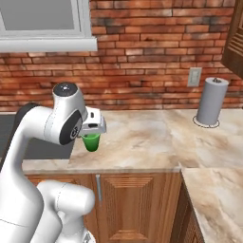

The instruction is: Pick the cup and bowl from the counter and place them on the counter next to the sink.

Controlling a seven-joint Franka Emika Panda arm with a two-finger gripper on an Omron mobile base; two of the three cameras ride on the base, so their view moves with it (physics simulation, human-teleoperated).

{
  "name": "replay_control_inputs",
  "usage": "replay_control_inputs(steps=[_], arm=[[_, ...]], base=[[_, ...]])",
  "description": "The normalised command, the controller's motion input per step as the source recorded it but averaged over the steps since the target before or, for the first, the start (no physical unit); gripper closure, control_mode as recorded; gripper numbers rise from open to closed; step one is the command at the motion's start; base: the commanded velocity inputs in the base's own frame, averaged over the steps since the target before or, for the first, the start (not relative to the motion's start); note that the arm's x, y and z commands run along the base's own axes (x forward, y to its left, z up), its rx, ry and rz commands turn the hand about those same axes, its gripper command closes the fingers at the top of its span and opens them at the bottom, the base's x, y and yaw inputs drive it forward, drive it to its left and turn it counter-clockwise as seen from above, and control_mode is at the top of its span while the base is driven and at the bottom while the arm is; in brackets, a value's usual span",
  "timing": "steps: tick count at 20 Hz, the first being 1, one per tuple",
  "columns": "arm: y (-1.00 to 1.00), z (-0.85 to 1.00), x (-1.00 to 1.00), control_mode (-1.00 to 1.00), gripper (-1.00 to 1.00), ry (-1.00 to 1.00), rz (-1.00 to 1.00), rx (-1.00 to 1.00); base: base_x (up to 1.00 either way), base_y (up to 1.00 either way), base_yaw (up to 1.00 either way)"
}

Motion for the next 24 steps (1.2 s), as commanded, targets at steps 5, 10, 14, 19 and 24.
replay_control_inputs(steps=[5,10,14,19,24], arm=[[0.00,0.00,0.00,1.00,1.00,0.00,0.00,0.00],[0.00,0.00,0.00,1.00,1.00,0.00,0.00,0.00],[0.00,0.00,0.00,1.00,1.00,0.00,0.00,0.00],[0.00,0.00,0.00,1.00,1.00,0.00,0.00,0.00],[0.00,-0.03,0.00,-1.00,1.00,0.02,0.00,0.01]], base=[[0.60,-0.01,0.16],[0.00,0.00,0.00],[0.00,0.00,0.00],[0.00,0.00,0.00],[0.00,0.00,0.00]])
